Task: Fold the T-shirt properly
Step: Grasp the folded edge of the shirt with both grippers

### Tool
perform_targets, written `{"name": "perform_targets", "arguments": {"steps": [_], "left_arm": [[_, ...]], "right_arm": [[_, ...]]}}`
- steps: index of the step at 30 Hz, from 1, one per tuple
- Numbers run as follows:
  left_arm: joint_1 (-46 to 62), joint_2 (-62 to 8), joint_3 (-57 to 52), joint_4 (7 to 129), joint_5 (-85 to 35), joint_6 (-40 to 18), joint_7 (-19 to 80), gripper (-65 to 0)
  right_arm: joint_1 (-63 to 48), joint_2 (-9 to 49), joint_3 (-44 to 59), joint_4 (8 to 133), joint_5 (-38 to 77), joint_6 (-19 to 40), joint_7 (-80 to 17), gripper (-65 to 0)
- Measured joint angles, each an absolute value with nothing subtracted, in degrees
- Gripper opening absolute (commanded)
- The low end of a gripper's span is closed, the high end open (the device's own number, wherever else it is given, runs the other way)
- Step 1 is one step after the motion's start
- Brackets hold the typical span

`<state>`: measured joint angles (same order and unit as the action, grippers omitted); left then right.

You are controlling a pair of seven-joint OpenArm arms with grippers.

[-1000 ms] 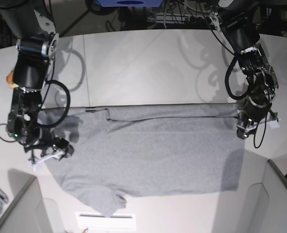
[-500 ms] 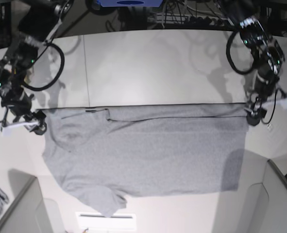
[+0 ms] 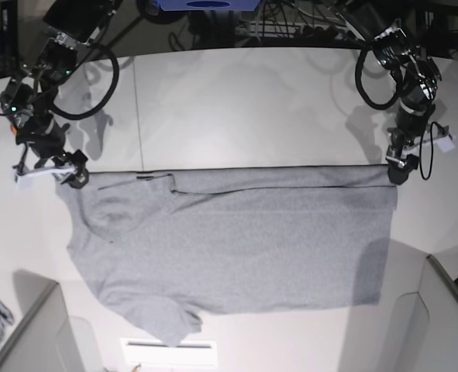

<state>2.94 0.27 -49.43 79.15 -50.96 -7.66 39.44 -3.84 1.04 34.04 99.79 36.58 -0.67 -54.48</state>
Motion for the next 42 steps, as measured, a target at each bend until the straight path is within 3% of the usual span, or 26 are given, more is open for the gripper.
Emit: {"name": "perform_targets", "arguments": {"steps": [6,12,15,19,20,30,42], "left_arm": [[0.16,-0.36,-49.41,74.91,-51.55,-8.47,38.37,-16.3],[0.62,-0.36,-49.41,74.35,-51.46,-8.32,38.46,-33.4],[0.67,-0.34,-49.36,74.39,-50.57,-7.94,39.29,-41.3],[0.69,-0.38,-49.19,74.39,-49.93,-7.79,39.44,-63.2],[0.73,-0.38,-49.19,74.39,-49.87,-7.77,39.46,-65.0],[1.13,-1.98,-49.08,74.35,-50.39,-7.53,40.53,-65.0],[1.17,-2.09,-49.08,74.39,-49.98,-7.51,40.53,-65.0]], "right_arm": [[-3.86,0.80,34.02,99.77,36.58,-0.67,-54.37,-35.9],[-3.84,0.12,34.17,99.77,36.58,-1.19,-54.19,-35.9],[-3.88,-1.87,34.85,99.79,36.56,-6.59,-54.76,-35.9],[-4.21,-2.28,34.68,99.79,36.56,-8.54,-54.04,-35.9],[-4.16,-2.68,34.89,99.57,36.53,-9.04,-53.76,-35.9],[2.02,-0.95,34.83,83.74,36.16,-16.99,-44.34,-35.9],[6.83,0.82,32.47,74.43,37.47,-16.47,-34.28,-35.9]]}}
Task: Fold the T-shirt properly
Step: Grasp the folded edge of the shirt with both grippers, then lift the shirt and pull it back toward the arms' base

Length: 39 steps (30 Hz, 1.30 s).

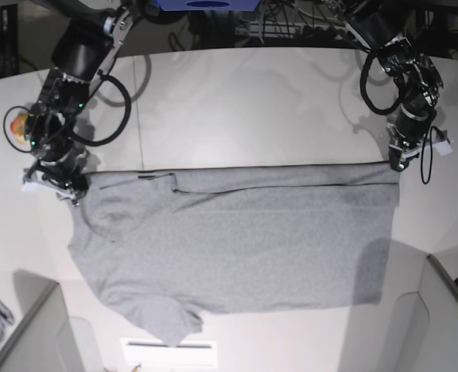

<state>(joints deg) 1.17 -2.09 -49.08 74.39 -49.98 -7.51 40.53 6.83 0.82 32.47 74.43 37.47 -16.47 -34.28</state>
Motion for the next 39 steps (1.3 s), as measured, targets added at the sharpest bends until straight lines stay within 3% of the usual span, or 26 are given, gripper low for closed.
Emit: {"name": "perform_targets", "arguments": {"steps": [2,3,5,6,12,22,30,32,39], "left_arm": [[1.17,-2.09,-49.08,74.39,-50.00,-7.53,40.56,-65.0],[1.17,-2.09,-49.08,74.39,-49.95,-7.53,40.53,-65.0],[1.23,-2.09,-49.08,74.39,-49.95,-7.51,40.53,-65.0],[1.23,-2.09,-49.08,74.41,-49.95,-7.51,40.53,-65.0],[1.30,-3.11,-49.04,74.35,-49.95,-7.31,41.10,-65.0],[0.60,-4.49,-46.65,83.13,-49.56,-6.02,43.77,-65.0],[-7.42,-5.08,-47.20,84.38,-49.43,-6.00,47.68,-65.0],[-10.11,-5.10,-47.16,84.16,-49.60,-3.66,47.86,-65.0],[-18.26,-6.68,-46.65,80.36,-49.58,-1.39,47.42,-65.0]], "right_arm": [[6.79,1.65,31.00,73.69,37.58,-16.47,-33.71,-37.4],[6.76,1.87,30.59,73.47,37.41,-16.45,-33.54,-41.4],[6.70,1.89,30.57,72.95,37.23,-16.38,-33.06,-59.3],[6.57,2.02,30.44,72.71,37.17,-16.47,-33.12,-65.0],[6.31,2.02,30.35,73.47,37.17,-16.40,-34.28,-65.0],[10.15,2.81,30.13,82.50,36.27,-17.61,-50.33,-65.0],[17.28,2.79,30.24,84.47,36.16,-17.63,-54.72,-65.0],[20.01,2.83,30.13,84.36,36.07,-17.63,-54.65,-65.0],[29.02,3.14,30.11,78.63,25.26,-17.61,-55.99,-65.0]]}}
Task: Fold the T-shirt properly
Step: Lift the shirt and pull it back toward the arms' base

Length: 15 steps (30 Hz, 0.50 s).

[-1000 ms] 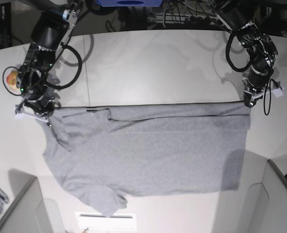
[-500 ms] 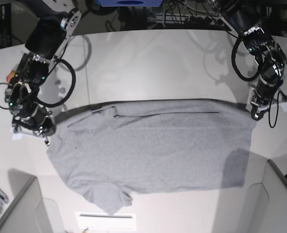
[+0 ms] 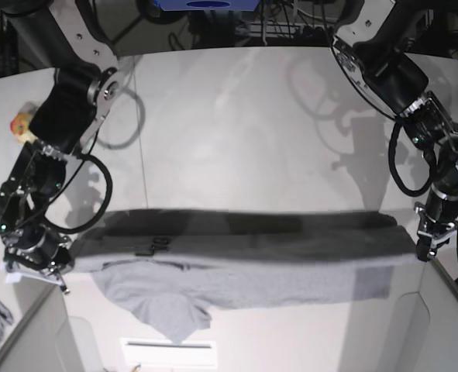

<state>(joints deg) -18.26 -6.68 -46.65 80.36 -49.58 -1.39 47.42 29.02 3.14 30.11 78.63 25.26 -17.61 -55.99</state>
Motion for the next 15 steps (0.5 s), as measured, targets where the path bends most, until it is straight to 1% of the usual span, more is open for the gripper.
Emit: {"name": "perform_targets", "arguments": {"steps": [4,10,15], "left_arm": [[-16.12,-7.33,-47.03,80.40,-49.76,-1.48,47.83,-65.0],[-9.23,-8.10,-46.87,88.18,-49.69,-1.28,48.07,-65.0],[-1.21,-8.12,-47.09,91.02,-49.63,-1.34,47.77,-65.0]], "right_arm": [[27.51,3.29,30.39,80.53,25.19,-17.56,-60.84,-65.0],[19.68,2.61,30.57,87.44,25.17,-17.56,-62.39,-65.0],[11.46,2.98,30.57,90.70,29.89,-17.34,-61.41,-65.0]]}}
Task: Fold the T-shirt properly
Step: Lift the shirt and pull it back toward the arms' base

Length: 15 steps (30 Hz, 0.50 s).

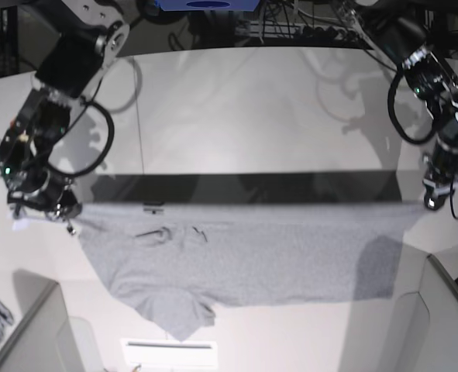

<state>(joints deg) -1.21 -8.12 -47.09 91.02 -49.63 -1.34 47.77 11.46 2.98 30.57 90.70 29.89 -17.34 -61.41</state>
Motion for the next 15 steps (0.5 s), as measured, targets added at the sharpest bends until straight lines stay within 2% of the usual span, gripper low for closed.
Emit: {"name": "perform_targets", "arguments": {"steps": [4,7,15], "left_arm": [[3.99,-8.12,-47.09,90.80,-49.34,-1.32,48.16,-65.0],[7.05,-8.10,-47.00,90.80,-49.56,-1.50,47.81,-65.0],[12.91,-8.08,-46.61,91.00,-49.58,-1.50,47.81,-65.0]], "right_arm": [[4.97,2.63,30.37,90.59,30.59,-17.56,-60.86,-65.0],[1.89,2.00,30.09,90.59,30.70,-17.41,-56.25,-65.0],[-3.46,2.20,30.04,91.35,30.96,-17.37,-56.21,-65.0]]}}
